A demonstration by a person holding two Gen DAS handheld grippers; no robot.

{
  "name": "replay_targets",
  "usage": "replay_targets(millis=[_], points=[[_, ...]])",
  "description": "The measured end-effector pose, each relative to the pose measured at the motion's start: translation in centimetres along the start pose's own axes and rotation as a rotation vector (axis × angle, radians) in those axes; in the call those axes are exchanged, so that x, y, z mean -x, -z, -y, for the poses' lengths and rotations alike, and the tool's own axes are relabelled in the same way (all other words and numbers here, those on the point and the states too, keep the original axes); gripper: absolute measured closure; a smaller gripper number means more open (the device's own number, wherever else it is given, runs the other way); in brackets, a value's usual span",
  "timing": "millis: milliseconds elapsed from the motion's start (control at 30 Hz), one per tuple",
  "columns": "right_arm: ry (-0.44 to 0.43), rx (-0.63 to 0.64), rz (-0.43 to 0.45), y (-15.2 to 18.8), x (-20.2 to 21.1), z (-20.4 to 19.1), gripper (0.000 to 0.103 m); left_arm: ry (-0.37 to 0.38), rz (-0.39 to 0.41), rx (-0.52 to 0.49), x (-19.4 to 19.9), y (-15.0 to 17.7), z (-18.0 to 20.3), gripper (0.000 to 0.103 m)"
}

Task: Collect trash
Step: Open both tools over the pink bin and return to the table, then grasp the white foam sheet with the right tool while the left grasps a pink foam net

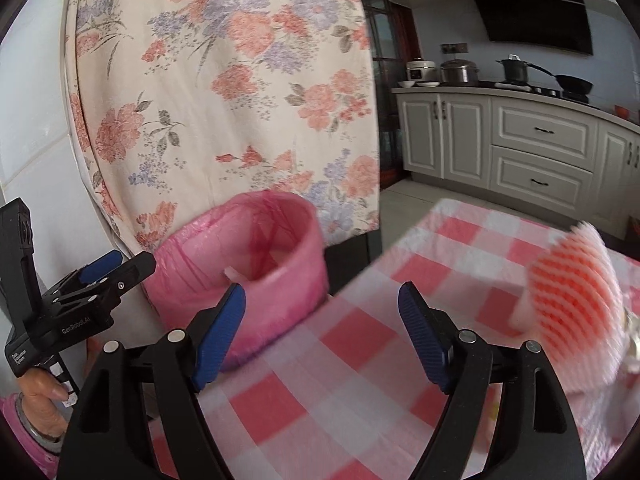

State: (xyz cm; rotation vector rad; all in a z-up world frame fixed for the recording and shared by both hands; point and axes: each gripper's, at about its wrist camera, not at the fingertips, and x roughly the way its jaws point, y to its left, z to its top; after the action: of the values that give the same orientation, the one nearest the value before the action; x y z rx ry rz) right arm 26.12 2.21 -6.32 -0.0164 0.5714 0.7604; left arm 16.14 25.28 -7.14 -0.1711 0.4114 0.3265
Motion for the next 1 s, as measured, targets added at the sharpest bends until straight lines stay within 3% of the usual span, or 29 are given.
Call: replay_targets(millis=[567, 800, 1000], points=[[0.294, -0.157, 0.032, 7.1, 10.6, 11.6, 0.025, 0.255, -0.078, -0.201, 0.3, 5.6, 18.3, 0.005], [0.392, -0.189, 0.033, 8.9, 12.8, 14.8, 0.025, 0.300, -0.113, -0.227, -0.4, 7.0, 22.6, 0.005], [0.454, -0.207, 0.037, 9.7, 13.8, 16.6, 0.025, 0.307, -0.134, -0.232, -1.2, 7.3, 24.2, 0.005]])
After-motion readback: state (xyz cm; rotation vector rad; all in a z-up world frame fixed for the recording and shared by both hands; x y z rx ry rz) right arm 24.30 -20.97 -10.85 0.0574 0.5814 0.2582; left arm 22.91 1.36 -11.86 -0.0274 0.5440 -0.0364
